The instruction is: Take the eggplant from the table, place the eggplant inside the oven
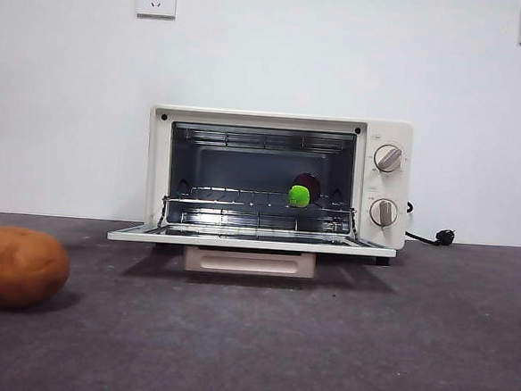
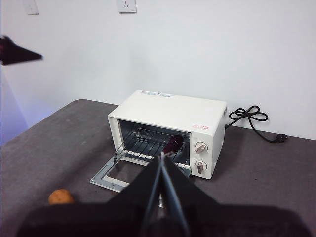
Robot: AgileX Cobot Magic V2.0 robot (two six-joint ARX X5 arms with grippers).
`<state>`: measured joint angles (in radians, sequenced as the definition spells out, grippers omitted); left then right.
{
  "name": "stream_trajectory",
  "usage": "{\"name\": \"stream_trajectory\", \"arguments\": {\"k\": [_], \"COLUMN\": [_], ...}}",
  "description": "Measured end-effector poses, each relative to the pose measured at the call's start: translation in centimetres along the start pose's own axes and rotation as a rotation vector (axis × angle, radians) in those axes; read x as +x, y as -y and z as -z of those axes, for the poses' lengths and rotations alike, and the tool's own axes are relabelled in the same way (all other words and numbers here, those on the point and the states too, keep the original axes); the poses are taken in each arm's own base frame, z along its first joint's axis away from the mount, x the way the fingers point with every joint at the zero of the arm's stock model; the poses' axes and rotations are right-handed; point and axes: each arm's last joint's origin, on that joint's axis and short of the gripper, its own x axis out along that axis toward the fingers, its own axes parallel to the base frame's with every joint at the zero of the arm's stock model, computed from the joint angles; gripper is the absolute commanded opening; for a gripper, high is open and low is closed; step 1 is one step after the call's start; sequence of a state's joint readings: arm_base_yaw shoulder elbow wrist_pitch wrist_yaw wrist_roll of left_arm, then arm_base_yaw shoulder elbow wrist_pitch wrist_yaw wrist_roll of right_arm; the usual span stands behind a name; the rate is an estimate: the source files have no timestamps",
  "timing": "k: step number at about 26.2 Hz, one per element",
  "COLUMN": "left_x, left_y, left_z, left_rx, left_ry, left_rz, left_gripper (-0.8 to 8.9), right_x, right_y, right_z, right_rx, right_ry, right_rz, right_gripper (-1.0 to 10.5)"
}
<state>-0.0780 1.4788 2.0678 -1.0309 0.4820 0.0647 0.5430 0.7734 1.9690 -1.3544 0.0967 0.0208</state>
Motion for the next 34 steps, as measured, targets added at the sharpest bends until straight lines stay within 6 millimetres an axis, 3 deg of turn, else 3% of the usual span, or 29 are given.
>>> {"name": "stream_trajectory", "arguments": {"k": [9,17,28,34], "left_x": [6.0,10.8,12.5,14.5], "left_y": [-4.8,-8.7,-12.3,-12.9], "left_z": [3.5,11.3,19.5,24.1], "left_rx": [-0.125,-0.233,-0.322,-0.386], "left_ry": [-0.123,-0.285,-0.289,-0.300], "left_rz": [0.083,0.131,0.113,0.150], "left_gripper": [-0.07,-0.07,-0.07,-0.07], "right_x": [0.0,0.0,0.2,2.3], "right_y": [0.0,0.1,0.1,-0.1], "right_z": [0.0,0.0,0.1,1.0], "right_rx": [-0.003,-0.003,0.009,0.009], "right_ry": [0.000,0.000,-0.007,-0.093], "right_rz": [0.008,0.034,0.035,0.037], "right_gripper": [-0.1,-0.1,-0.1,-0.1]}}
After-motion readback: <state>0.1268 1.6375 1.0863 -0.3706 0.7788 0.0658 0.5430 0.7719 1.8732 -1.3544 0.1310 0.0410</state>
